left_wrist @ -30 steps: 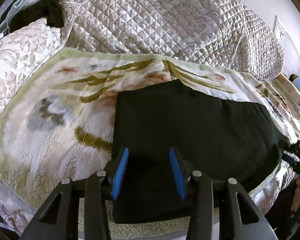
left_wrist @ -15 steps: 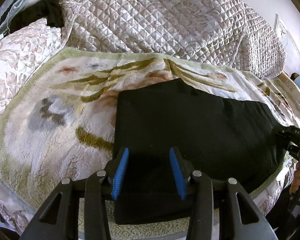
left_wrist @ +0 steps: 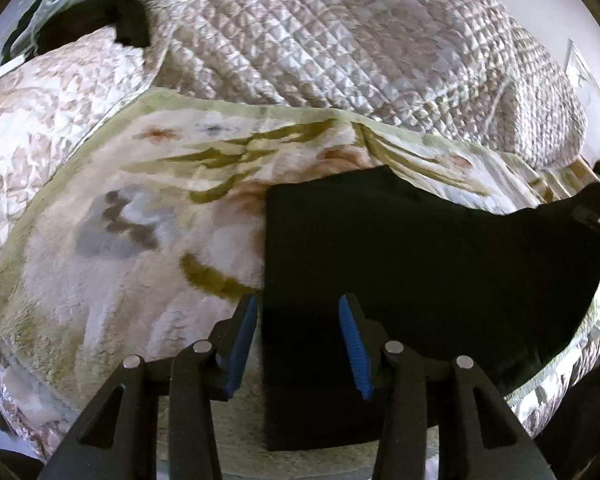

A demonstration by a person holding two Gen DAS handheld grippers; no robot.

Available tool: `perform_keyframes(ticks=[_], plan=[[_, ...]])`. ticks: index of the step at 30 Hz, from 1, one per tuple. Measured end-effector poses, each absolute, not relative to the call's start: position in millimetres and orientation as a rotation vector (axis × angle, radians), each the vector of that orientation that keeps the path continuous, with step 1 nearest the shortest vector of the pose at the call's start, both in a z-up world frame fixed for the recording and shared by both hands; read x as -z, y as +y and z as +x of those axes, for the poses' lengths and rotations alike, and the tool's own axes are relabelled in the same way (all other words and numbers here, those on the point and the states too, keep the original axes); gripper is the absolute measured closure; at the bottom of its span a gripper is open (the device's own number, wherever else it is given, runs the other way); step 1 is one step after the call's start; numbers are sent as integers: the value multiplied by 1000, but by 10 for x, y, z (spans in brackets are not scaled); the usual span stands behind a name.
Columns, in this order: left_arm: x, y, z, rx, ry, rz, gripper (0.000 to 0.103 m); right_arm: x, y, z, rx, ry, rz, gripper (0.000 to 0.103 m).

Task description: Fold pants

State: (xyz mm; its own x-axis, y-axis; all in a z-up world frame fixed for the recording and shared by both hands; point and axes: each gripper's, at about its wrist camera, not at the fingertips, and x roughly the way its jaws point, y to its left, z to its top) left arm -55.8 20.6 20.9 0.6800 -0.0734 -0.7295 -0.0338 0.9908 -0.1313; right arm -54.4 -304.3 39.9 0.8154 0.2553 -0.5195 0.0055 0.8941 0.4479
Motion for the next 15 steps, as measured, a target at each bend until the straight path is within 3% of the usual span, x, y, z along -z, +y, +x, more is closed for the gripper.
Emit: perform_keyframes(ticks=[7,15], plan=[[-318,664,-573,-89,789,-240,57,-525,-2213,-464,-362,621,329,85],[-322,928,-628,-148,782,-300,57,-63,-1265,-383,-549,772,138,85]])
